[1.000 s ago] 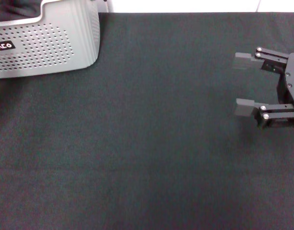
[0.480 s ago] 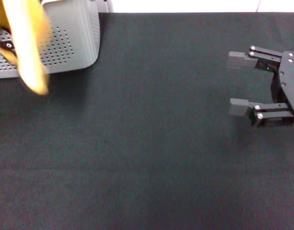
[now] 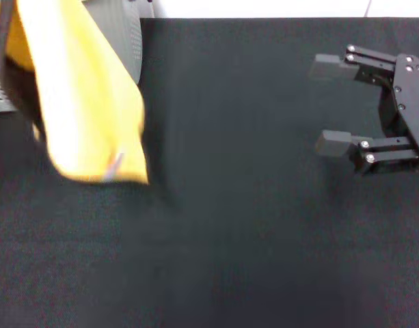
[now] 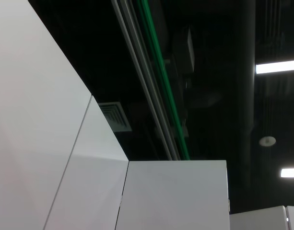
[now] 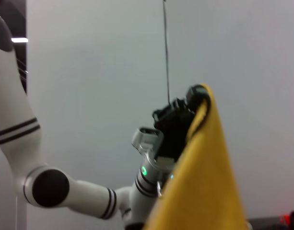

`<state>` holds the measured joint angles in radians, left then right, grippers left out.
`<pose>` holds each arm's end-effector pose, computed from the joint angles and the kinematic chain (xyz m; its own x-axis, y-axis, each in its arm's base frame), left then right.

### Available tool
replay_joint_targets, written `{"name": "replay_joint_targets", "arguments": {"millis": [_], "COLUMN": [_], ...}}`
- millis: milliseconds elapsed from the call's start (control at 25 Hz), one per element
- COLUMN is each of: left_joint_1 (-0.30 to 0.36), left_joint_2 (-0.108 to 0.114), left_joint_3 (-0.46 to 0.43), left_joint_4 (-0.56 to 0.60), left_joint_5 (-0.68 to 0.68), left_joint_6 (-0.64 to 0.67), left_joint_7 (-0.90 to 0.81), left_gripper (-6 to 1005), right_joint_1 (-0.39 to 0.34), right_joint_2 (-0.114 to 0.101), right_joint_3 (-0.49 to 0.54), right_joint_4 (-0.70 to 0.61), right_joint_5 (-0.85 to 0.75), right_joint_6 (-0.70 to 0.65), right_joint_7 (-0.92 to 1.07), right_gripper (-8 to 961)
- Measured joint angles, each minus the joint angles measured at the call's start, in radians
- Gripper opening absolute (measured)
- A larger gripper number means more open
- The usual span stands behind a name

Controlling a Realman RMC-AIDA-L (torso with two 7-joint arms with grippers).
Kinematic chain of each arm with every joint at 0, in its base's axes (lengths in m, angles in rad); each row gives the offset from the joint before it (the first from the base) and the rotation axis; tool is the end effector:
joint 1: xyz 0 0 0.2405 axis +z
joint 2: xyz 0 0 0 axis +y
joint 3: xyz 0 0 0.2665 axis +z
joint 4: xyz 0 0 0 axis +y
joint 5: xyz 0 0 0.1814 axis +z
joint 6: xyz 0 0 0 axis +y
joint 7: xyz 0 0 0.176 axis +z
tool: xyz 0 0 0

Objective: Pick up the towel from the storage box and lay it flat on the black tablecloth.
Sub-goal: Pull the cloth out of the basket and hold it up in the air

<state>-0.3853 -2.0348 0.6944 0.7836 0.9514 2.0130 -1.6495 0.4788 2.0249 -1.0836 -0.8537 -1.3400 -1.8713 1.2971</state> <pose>-0.1683 0.2725 0.1391 0.0890 -0.0520 0.9947 0.2636 -0.9618 -0.0739 0.1380 0.2802 0.0207 0.6129 0.0679 -0.7872 0.0404 -0.9977 -0.0546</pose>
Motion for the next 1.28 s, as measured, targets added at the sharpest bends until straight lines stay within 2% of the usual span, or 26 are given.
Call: {"name": "replay_joint_targets", "arguments": {"millis": [160, 280, 520, 680, 1000, 1280], "left_joint_1": [-0.002, -0.013, -0.081, -0.111, -0.105, -0.116], "left_joint_2": [-0.017, -0.021, -0.026, -0.026, -0.051, -0.053], "left_joint_3": [0.007, 0.029, 0.037, 0.037, 0.042, 0.069], "left_joint_4": [0.000, -0.027, -0.147, -0.209, -0.217, -0.250], "left_joint_5": [0.007, 0.009, 0.014, 0.018, 0.025, 0.028], "left_joint_6": [0.000, -0.001, -0.006, -0.008, -0.008, -0.008], "left_joint_7": [0.004, 0.010, 0.060, 0.103, 0.116, 0.135], "left_gripper": [41, 42, 44, 45, 47, 49], "right_joint_1": [0.009, 0.026, 0.105, 0.137, 0.150, 0.196], "right_joint_2": [0.000, 0.002, 0.003, 0.003, -0.003, 0.001], "right_joint_3": [-0.016, -0.022, -0.049, -0.052, -0.047, -0.053], "right_joint_4": [0.000, 0.009, 0.083, 0.080, 0.049, 0.047], "right_joint_5": [0.047, 0.073, 0.142, 0.172, 0.283, 0.295], "right_joint_6": [0.002, 0.019, 0.078, 0.082, 0.079, 0.116], "right_joint_7": [-0.035, -0.061, -0.123, -0.125, -0.124, -0.127], "right_gripper": [855, 855, 855, 855, 791, 736]}}
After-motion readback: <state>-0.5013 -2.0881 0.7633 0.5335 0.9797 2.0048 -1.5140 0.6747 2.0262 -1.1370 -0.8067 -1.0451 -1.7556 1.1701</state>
